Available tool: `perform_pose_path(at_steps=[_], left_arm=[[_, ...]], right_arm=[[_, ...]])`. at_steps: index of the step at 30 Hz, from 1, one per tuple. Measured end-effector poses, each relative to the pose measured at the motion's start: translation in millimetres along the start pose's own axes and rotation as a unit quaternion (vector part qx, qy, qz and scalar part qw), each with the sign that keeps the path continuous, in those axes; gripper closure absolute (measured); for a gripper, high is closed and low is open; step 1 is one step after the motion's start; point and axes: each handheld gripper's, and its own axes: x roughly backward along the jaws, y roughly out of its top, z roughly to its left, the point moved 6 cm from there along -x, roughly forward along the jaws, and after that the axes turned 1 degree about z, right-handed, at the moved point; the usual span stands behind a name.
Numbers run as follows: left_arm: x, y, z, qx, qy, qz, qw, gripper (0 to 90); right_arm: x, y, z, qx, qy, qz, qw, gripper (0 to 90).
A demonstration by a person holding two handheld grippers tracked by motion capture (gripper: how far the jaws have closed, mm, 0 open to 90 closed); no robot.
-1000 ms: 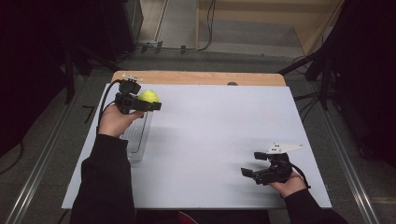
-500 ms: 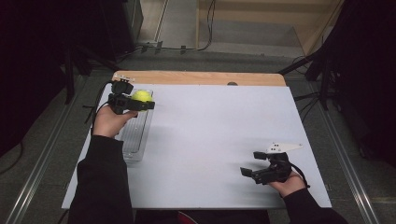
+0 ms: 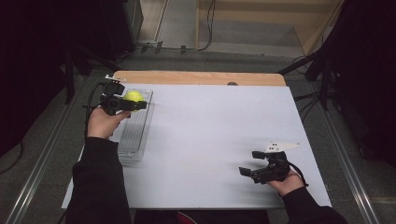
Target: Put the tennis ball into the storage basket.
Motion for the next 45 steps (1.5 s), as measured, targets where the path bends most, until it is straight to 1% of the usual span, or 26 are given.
perform_pose_path(at_steps=[8, 12, 16, 21, 29, 31, 33, 35, 37, 38, 41, 45], left_arm=[[-5.9, -3.8, 5.0, 0.010, 0.003, 0.007, 0.9999, 26.2], [-10.9, -6.1, 8.6, 0.016, 0.009, 0.013, 0.9997, 26.0], [-15.4, -8.3, 11.3, 0.023, 0.008, 0.016, 0.9996, 26.0], [-23.2, -12.4, 14.8, 0.028, 0.013, 0.026, 0.9992, 25.8], [-30.5, -16.7, 18.9, 0.035, 0.025, 0.043, 0.9982, 25.3], [-31.1, -17.0, 19.5, 0.037, 0.031, 0.045, 0.9978, 25.0], [-31.8, -17.7, 19.7, 0.034, 0.037, 0.048, 0.9976, 25.0], [-31.2, -17.0, 20.2, 0.035, 0.037, 0.045, 0.9977, 24.3], [-28.3, -14.5, 20.2, 0.041, 0.032, 0.034, 0.9981, 19.9], [-25.8, -13.5, 19.9, 0.041, 0.030, 0.031, 0.9982, 19.8], [-20.5, -9.5, 17.2, 0.035, 0.033, 0.020, 0.9986, 18.1], [-16.4, -5.4, 12.9, 0.032, 0.028, 0.015, 0.9990, 18.1]], right_arm=[[-0.2, 0.4, 0.1, 0.001, 0.000, 0.000, 1.0000, 4.6], [0.2, 0.3, 0.1, 0.000, 0.001, 0.000, 1.0000, 4.5], [0.3, 0.1, 0.2, 0.000, 0.001, 0.000, 1.0000, 4.5], [0.3, 0.1, 0.2, 0.000, 0.001, 0.000, 1.0000, 4.5], [0.6, -0.1, 0.1, 0.001, 0.000, 0.000, 1.0000, 4.6], [0.5, 0.0, -0.1, 0.002, 0.001, 0.000, 1.0000, 4.6], [0.6, 0.0, -0.3, 0.001, 0.000, 0.000, 1.0000, 4.6], [0.6, 0.1, -0.3, 0.001, 0.000, 0.000, 1.0000, 4.5], [0.5, 0.3, -0.3, 0.001, 0.000, -0.001, 1.0000, 4.6], [0.4, 0.4, -0.3, 0.002, 0.000, -0.001, 1.0000, 4.6], [0.5, -0.1, 0.4, 0.001, 0.000, 0.000, 1.0000, 4.5], [2.1, -0.9, -0.2, 0.000, -0.001, -0.002, 1.0000, 4.5]])
